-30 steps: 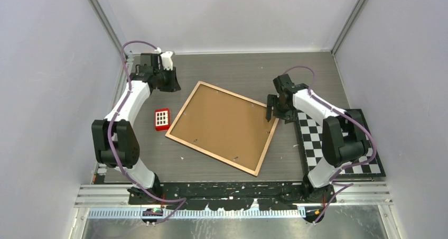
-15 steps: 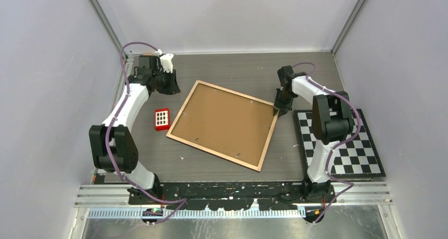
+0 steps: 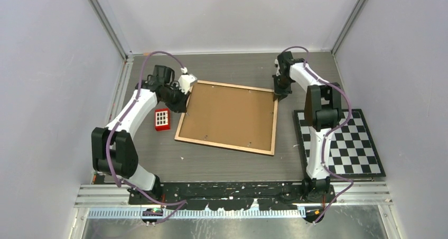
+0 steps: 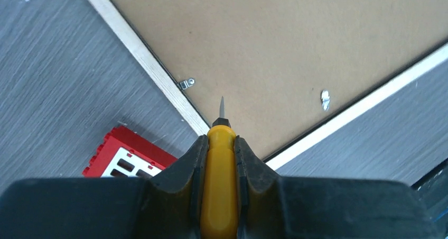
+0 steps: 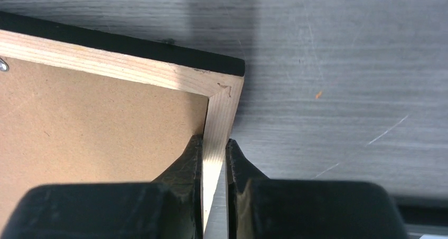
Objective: Take the photo out of the frame
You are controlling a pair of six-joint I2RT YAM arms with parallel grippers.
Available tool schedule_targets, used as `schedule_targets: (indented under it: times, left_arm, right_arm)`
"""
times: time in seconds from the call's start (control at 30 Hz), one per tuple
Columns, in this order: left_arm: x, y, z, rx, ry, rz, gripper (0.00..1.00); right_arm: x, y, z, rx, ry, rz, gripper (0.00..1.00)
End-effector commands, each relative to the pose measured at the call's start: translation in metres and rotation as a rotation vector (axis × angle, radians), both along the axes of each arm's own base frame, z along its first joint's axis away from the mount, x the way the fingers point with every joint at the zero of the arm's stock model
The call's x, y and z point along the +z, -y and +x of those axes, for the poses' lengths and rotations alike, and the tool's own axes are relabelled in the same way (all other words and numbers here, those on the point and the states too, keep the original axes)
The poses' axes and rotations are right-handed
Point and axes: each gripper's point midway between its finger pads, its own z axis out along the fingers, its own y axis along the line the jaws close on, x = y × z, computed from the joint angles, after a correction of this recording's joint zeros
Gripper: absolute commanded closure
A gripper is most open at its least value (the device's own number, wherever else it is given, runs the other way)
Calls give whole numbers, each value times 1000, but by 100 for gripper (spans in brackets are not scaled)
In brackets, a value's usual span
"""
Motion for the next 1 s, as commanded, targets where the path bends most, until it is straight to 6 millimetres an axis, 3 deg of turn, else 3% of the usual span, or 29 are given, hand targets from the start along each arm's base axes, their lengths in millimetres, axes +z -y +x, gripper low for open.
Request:
schedule_targets:
  times: [0.0, 0.2, 0.4, 0.63, 0.97]
  left_arm:
    - [0, -2, -17, -125, -1, 65, 100]
    - [-8, -1, -21, -198, 3, 145, 100]
    - [-15, 2, -28, -247, -7, 172, 100]
    - [-20, 11, -36, -318, -2, 197, 100]
    - [-30, 10, -23, -291, 20, 243, 100]
  right_arm:
    - [-7, 9, 8, 220, 11, -60, 99]
    - [-7, 11, -10, 317, -19, -62, 99]
    - [-8, 1, -24, 279, -40, -23, 99]
    - [-12, -6, -27, 226, -48, -4, 100]
    - [-12, -7, -31, 245, -61, 2, 100]
